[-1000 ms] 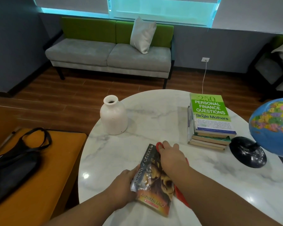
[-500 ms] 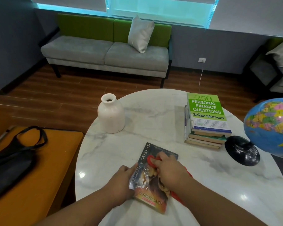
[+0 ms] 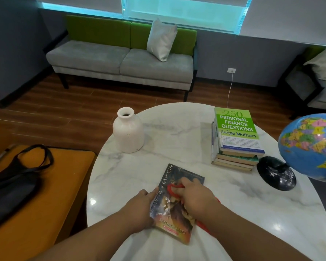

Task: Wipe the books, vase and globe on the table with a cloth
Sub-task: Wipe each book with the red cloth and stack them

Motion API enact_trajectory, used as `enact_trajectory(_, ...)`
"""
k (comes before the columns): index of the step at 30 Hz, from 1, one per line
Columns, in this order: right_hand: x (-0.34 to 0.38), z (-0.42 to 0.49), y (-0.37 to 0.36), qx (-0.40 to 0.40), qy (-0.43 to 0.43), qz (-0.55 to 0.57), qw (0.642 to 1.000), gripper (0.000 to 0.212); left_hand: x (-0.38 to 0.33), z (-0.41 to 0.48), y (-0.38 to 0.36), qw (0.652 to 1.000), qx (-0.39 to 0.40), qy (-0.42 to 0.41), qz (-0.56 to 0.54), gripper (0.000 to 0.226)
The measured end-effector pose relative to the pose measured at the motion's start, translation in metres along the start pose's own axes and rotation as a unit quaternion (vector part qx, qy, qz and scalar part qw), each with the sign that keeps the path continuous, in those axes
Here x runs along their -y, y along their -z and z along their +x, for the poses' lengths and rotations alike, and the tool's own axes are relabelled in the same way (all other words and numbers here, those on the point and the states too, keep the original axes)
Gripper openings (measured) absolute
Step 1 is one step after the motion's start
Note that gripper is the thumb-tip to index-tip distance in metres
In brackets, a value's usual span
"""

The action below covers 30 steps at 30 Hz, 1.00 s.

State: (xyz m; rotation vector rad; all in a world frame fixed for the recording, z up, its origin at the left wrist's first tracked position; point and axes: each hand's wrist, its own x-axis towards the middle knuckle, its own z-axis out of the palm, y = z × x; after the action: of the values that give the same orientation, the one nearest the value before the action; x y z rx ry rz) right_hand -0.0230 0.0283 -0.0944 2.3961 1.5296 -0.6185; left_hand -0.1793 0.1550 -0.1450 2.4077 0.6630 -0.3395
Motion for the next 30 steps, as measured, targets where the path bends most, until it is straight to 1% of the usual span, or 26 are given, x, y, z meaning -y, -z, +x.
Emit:
enact_trajectory(2,-0.002,0.001,0.001,-0.012,-0.026,-0.011,1.000,0.069,-0.001,0.002,0.000,1.000,0.002,0.004,0.007,0.097)
enact_trajectory(4,0.004,-0.001,-0.003,-0.008,0.005,-0.006,1.000,0.069,-0.003,0.001,0.000,1.000,0.002,0.011,0.014,0.097)
enact_trajectory(6,0.004,-0.006,-0.012,-0.014,0.037,0.021,0.999,0.062,-0.003,-0.001,0.000,1.000,0.001,0.014,0.021,0.098)
enact_trajectory(7,0.000,-0.007,-0.013,-0.020,0.029,0.029,0.999,0.060,-0.002,-0.002,0.000,1.000,0.001,0.012,0.025,0.097)
enact_trajectory(9,-0.007,-0.009,-0.013,-0.038,-0.026,0.043,0.998,0.058,-0.002,-0.002,0.000,1.000,0.001,0.005,0.026,0.096)
enact_trajectory(10,-0.007,-0.010,-0.012,-0.040,-0.038,0.042,0.998,0.060,0.000,-0.001,-0.001,1.000,0.001,0.003,0.018,0.096)
enact_trajectory(12,-0.001,-0.012,-0.016,-0.020,-0.006,0.023,1.000,0.067,0.002,0.000,-0.003,1.000,0.003,0.006,-0.003,0.098)
enact_trajectory(14,0.005,-0.017,-0.020,-0.011,0.037,0.025,0.999,0.064,0.004,0.000,-0.004,1.000,0.003,0.008,-0.009,0.099)
enact_trajectory(16,-0.002,-0.015,-0.018,-0.028,0.010,0.031,0.999,0.059,0.002,-0.001,-0.002,1.000,0.007,0.001,-0.012,0.099)
enact_trajectory(18,-0.004,-0.011,-0.016,-0.038,-0.035,0.025,0.998,0.070,-0.001,-0.003,0.000,1.000,0.006,-0.004,-0.013,0.098)
enact_trajectory(19,-0.001,-0.009,-0.016,-0.032,-0.034,0.024,0.999,0.075,-0.002,-0.004,0.000,1.000,0.004,-0.004,-0.015,0.098)
enact_trajectory(21,0.008,-0.009,-0.018,-0.005,0.010,0.024,1.000,0.079,-0.003,-0.005,0.001,1.000,0.005,-0.001,-0.016,0.097)
enact_trajectory(22,0.011,-0.011,-0.018,0.004,0.031,0.024,0.999,0.076,-0.003,-0.006,0.002,1.000,0.007,0.002,-0.017,0.096)
enact_trajectory(23,0.011,-0.012,-0.016,0.003,0.036,0.029,0.999,0.071,-0.004,-0.006,0.002,1.000,0.008,0.003,-0.017,0.096)
enact_trajectory(24,0.009,-0.011,-0.014,-0.002,0.023,0.027,0.999,0.066,-0.004,-0.007,0.004,1.000,0.006,0.000,-0.016,0.096)
enact_trajectory(26,0.007,-0.008,-0.011,-0.025,-0.007,0.019,0.999,0.066,-0.006,-0.008,0.005,1.000,0.003,-0.005,-0.016,0.095)
enact_trajectory(28,0.012,-0.007,-0.016,-0.031,0.016,0.017,0.999,0.069,-0.007,-0.008,0.005,1.000,0.005,-0.007,-0.025,0.092)
enact_trajectory(30,0.015,-0.012,-0.022,-0.018,0.062,0.024,0.998,0.062,-0.006,-0.008,0.003,0.999,0.000,-0.009,-0.032,0.091)
